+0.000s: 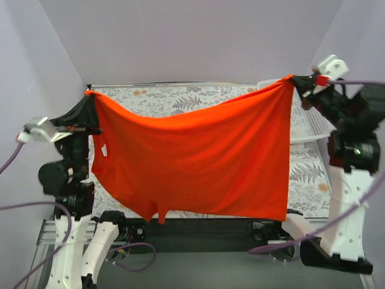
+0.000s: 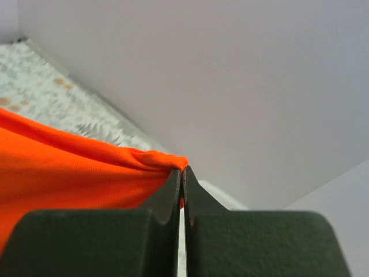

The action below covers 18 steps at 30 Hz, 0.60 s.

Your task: Fold and stack the t-shirts

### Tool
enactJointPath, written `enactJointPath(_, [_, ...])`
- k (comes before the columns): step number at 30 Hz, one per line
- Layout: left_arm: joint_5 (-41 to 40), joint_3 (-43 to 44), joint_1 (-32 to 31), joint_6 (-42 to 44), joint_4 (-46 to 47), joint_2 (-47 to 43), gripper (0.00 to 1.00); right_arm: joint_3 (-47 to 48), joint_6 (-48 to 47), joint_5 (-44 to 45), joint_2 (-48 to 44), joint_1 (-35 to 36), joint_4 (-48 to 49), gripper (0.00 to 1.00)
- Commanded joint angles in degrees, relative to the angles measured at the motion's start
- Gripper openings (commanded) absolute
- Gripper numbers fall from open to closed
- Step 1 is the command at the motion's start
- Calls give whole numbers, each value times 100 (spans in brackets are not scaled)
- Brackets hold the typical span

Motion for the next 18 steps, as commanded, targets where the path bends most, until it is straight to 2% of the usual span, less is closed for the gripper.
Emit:
enactJointPath(1, [-214, -696, 38, 95, -126, 831, 0, -1569, 235, -429, 659, -24, 783, 1])
enactJointPath(2, [-205, -1011, 38, 69, 66, 1216, 0, -1845, 279, -587, 755, 20, 1022, 1])
enactJointPath(5, [-143, -1479, 38, -36, 769, 1972, 0, -2751, 113, -308, 1256, 431, 1776, 1])
enactJointPath(8, [-125, -1647, 38, -45, 1349, 3466, 0, -3183, -115, 167, 2098, 932, 2323, 1])
enactJointPath(9, [-126, -1612, 38, -19, 1456, 4322, 0, -3158, -151, 429, 2675, 1030, 2412, 1])
enactJointPath(11, [-291, -1358, 38, 51, 1658, 5118, 0, -2853, -169, 615, 3311, 1206, 2518, 1])
enactJointPath(12, [-310, -1148, 38, 95, 1729, 5835, 0, -2667, -160, 877, 3905, 1259, 2519, 1])
enactJointPath(15, [-502, -831, 38, 245, 1756, 6718, 0, -2052, -64, 1396, 4769, 1382, 2527, 1])
enactJointPath(18, [-530, -523, 38, 368, 1800, 7081, 0, -1648, 59, 1617, 5237, 1374, 2527, 1])
